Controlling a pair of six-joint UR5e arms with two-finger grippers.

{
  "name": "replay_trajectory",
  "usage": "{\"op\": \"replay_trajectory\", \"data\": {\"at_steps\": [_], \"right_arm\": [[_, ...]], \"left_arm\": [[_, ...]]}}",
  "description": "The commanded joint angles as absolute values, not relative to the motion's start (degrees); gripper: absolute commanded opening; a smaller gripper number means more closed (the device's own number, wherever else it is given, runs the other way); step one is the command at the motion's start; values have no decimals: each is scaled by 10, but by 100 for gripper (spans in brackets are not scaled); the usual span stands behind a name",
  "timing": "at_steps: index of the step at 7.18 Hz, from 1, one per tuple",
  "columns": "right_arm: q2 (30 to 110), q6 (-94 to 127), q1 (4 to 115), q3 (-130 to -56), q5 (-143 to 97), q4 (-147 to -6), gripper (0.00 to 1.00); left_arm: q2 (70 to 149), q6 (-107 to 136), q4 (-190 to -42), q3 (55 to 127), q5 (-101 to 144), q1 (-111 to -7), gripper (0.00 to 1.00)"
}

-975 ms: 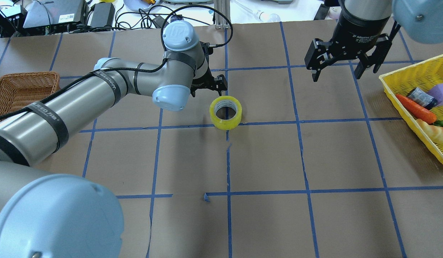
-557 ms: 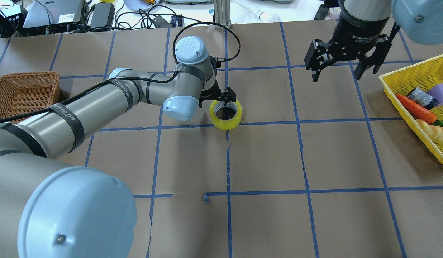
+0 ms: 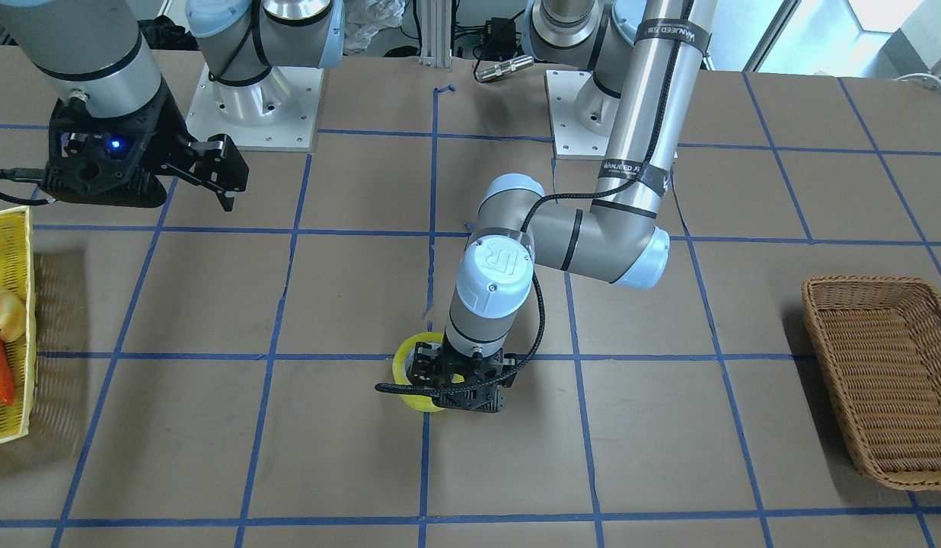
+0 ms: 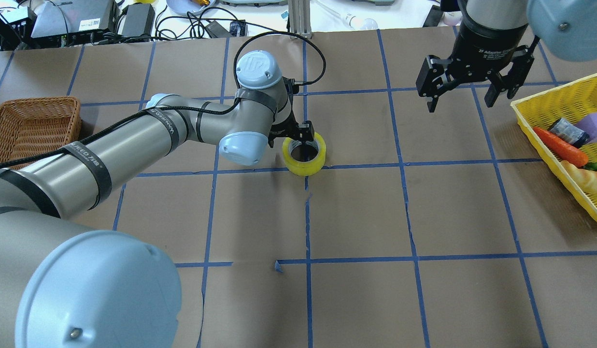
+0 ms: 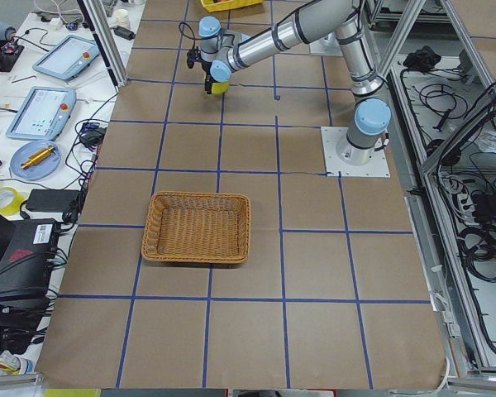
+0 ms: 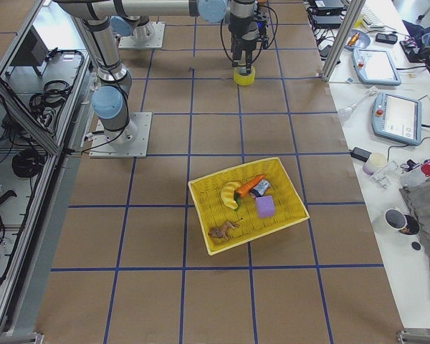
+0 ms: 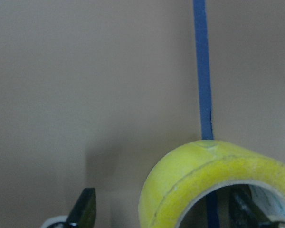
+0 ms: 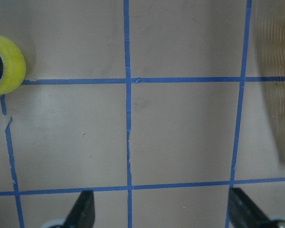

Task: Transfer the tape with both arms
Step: 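Lower the left gripper onto the tape roll rim and close it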

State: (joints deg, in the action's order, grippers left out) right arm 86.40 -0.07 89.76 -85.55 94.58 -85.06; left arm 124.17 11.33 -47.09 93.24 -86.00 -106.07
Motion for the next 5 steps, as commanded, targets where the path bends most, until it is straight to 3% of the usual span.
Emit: {"op": "replay_trajectory", "data": {"at_steps": [1, 2, 5], "right_arm": [[863, 0, 898, -856, 947, -850, 100], [864, 1, 898, -855, 948, -851, 100], [864, 1, 898, -856, 948, -850, 100]], "left_arm": [[1236, 119, -469, 953, -860, -1063, 10], [1232, 120, -464, 954, -861, -1062, 0], [1189, 113, -493, 957, -872, -1045, 0]]}}
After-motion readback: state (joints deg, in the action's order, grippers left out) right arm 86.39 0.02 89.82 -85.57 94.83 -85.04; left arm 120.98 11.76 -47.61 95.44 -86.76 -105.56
